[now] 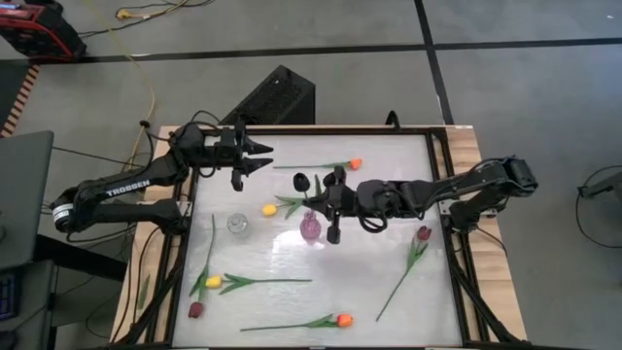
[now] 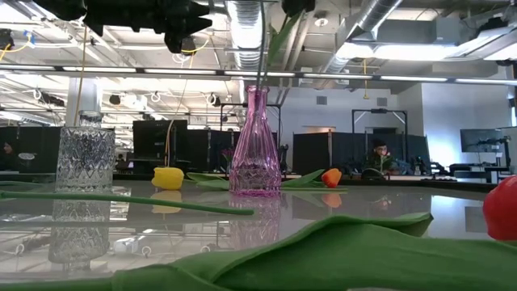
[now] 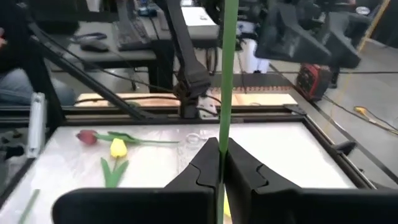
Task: Sort flowers into vase by color
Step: Put the black flower into the violet vase, then put the right red flower into the violet vase
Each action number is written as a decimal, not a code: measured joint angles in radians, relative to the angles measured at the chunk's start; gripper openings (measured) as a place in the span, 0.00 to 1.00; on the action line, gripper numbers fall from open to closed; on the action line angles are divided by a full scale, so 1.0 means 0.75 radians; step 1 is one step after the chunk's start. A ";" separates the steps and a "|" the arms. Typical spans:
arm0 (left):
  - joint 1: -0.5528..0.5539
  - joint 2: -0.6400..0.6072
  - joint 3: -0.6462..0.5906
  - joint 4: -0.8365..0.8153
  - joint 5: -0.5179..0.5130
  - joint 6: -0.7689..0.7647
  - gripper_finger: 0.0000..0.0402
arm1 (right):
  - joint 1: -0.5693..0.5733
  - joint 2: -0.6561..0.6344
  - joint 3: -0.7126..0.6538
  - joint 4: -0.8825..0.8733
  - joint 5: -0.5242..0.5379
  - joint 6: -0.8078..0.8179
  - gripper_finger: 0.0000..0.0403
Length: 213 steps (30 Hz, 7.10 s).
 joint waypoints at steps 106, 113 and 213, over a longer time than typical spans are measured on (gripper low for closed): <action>-0.001 0.001 0.001 -0.301 0.032 0.147 0.34 | 0.731 -0.004 -0.700 -1.105 -0.245 3.000 0.37; -0.001 0.001 0.001 -0.304 0.028 0.122 0.34 | 0.660 -0.029 -0.623 -1.322 -0.033 2.878 0.10; -0.001 0.002 0.001 -0.337 -0.070 0.140 0.34 | -0.258 -0.035 -0.286 0.768 -0.510 -0.096 0.06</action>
